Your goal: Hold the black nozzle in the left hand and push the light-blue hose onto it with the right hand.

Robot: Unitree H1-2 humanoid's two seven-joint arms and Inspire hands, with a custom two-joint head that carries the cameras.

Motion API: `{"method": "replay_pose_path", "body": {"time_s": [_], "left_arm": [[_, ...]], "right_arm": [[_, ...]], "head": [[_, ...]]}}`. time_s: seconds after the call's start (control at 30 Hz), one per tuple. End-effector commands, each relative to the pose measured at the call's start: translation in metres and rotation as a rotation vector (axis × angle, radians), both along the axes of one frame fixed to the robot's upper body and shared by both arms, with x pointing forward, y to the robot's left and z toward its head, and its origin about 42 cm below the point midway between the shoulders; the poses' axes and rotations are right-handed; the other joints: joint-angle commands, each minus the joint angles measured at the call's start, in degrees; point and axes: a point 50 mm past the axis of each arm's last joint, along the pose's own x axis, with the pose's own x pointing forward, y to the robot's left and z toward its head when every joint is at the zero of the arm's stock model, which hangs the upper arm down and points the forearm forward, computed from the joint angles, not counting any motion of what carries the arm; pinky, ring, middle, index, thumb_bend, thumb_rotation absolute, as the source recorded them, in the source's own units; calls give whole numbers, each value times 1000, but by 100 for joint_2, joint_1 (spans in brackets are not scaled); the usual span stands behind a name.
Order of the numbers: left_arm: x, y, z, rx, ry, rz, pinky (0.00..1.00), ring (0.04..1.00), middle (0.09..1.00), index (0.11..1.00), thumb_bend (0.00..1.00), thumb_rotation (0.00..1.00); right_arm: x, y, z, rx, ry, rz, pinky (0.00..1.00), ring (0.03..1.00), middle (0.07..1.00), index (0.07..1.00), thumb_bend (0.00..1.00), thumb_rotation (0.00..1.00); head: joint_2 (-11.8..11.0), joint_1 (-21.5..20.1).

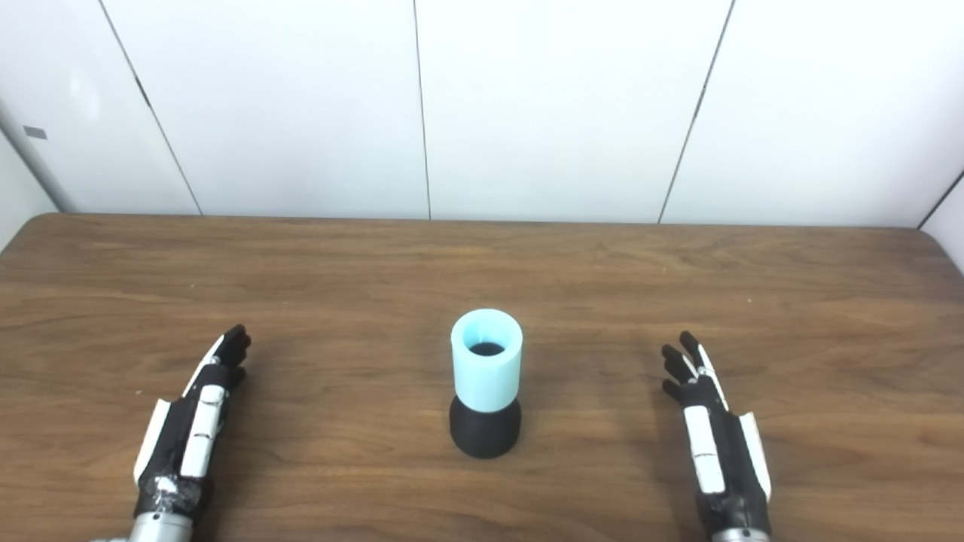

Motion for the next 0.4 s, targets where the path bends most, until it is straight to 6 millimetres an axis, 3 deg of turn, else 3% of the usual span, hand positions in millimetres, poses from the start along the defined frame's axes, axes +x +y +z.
{"method": "replay_pose_path", "body": {"time_s": [0.0, 0.37], "left_arm": [[-12, 11, -13, 18, 67, 0, 986, 977, 949, 952, 400, 894], [-13, 14, -9, 14, 59, -9, 982, 977, 953, 964, 382, 887]], "right_arm": [[-9, 10, -14, 34, 50, -5, 881, 919, 897, 938, 545, 1000], [-10, 16, -9, 29, 55, -10, 880, 923, 905, 947, 535, 1000]], "head": [[9, -17], [94, -90]]}}
